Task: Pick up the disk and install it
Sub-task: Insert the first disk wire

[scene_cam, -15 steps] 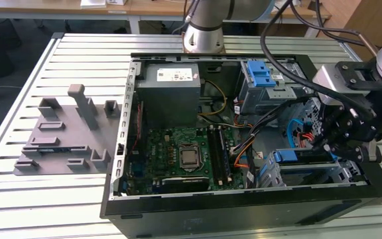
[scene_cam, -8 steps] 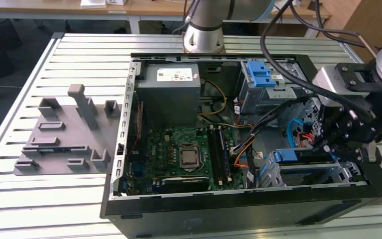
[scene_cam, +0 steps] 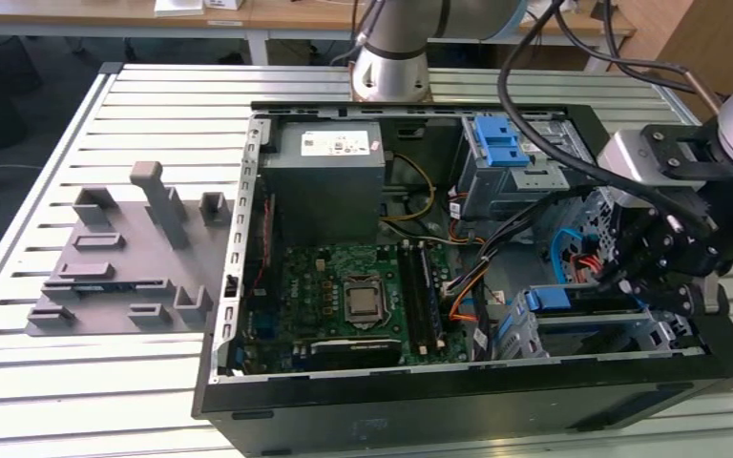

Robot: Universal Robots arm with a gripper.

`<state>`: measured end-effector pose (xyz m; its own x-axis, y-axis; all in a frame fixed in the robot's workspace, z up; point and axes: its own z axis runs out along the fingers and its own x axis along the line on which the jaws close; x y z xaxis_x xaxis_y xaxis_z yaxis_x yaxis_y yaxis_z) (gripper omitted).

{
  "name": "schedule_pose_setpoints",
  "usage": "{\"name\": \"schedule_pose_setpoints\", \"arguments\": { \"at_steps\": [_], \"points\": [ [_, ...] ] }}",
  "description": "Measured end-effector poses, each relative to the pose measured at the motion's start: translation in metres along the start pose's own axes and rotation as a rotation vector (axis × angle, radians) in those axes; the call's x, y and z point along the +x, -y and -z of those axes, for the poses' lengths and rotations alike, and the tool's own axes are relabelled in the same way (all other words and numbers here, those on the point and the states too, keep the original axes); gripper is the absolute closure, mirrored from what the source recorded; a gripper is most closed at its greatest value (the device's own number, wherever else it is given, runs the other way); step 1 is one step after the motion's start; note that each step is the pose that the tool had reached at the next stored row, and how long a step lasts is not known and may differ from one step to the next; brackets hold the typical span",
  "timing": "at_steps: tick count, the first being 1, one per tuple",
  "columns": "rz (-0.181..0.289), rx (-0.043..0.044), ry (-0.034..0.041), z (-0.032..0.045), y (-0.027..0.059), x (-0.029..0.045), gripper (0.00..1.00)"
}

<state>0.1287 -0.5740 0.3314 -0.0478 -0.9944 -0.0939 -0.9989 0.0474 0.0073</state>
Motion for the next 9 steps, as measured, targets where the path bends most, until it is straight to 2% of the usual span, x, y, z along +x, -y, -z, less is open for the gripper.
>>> {"name": "schedule_pose_setpoints", "arguments": {
  "at_steps": [9],
  "points": [
    [0.000, 0.0000, -0.0004, -0.0011, 0.0000, 0.0001, 0.82]
  ]
}}
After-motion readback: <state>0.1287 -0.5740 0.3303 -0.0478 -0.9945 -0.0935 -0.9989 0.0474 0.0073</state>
